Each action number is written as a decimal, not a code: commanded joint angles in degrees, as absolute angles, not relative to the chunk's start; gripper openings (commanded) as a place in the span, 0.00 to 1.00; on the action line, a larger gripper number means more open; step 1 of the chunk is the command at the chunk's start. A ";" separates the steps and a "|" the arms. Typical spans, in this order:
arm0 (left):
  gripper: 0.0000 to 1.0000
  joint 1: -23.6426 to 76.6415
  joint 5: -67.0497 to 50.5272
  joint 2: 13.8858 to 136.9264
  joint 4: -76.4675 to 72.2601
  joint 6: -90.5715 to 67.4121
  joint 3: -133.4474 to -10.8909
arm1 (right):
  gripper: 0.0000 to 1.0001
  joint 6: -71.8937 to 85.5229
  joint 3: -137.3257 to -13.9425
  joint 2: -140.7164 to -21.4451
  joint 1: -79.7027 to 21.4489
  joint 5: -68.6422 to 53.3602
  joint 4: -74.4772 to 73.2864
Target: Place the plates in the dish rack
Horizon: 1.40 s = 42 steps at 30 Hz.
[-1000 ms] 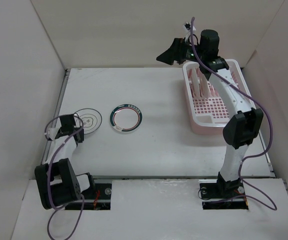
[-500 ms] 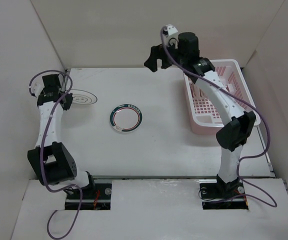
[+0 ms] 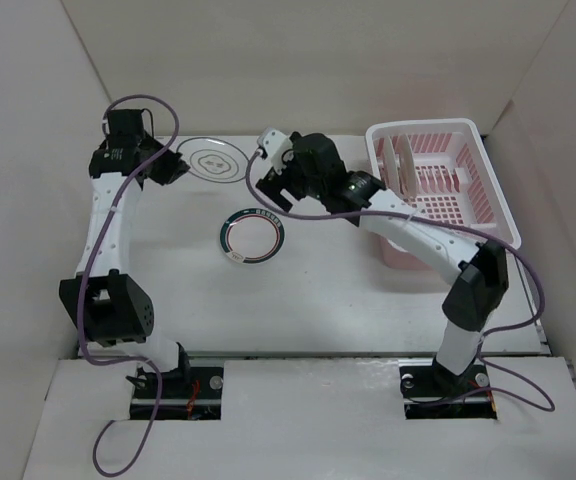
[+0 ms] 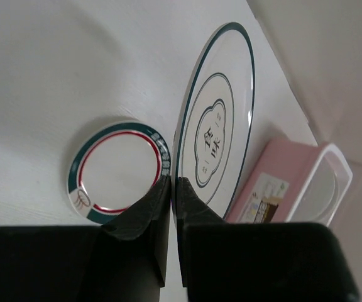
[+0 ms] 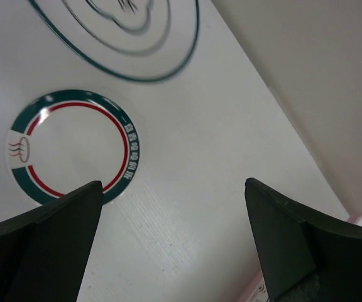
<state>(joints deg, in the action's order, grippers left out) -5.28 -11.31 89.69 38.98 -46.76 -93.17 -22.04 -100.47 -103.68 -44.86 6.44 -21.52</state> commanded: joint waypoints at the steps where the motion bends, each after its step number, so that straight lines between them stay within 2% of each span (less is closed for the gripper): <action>1: 0.00 -3.18 -18.18 89.65 38.06 -47.10 -95.36 | 0.98 -28.74 -99.32 -97.65 -48.33 7.82 -10.28; 9: 0.00 -0.09 -26.19 90.70 35.51 -49.65 -94.83 | 0.98 -32.87 -95.19 -96.68 -50.89 8.61 -6.86; 16: 0.00 0.44 -28.92 91.76 35.51 -50.27 -97.65 | 0.95 -35.24 -101.94 -101.16 -50.89 4.66 -14.93; 25: 0.00 0.44 -30.76 91.24 35.51 -50.80 -98.27 | 0.95 -35.24 -104.68 -103.97 -50.89 5.10 -16.44; 33: 0.00 2.11 -32.96 90.18 34.28 -51.50 -98.87 | 0.94 -33.84 -104.32 -108.71 -51.42 15.72 -11.16; 34: 0.00 2.11 -32.96 89.65 34.28 -52.03 -98.88 | 0.91 -33.84 -104.33 -109.33 -51.42 17.73 -11.16; 36: 0.00 2.72 -32.96 89.65 34.28 -52.03 -98.88 | 0.79 -32.00 -104.85 -109.86 -51.42 17.75 -10.46; 38: 0.00 2.72 -32.96 89.65 34.28 -52.03 -98.88 | 0.34 -30.94 -104.85 -109.86 -51.42 18.98 -9.76; 39: 0.00 2.72 -32.35 89.65 34.28 -52.03 -98.88 | 0.22 -30.42 -104.85 -109.86 -51.42 19.51 -9.76; 42: 0.00 2.20 -32.34 89.65 34.28 -52.03 -98.35 | 0.20 -30.41 -104.85 -109.86 -51.42 20.13 -9.14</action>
<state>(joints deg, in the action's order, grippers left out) 2.66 -29.39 92.64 36.84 -52.14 -96.27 -33.41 -102.06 -111.07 -51.92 16.91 -14.20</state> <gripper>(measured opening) 0.059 0.220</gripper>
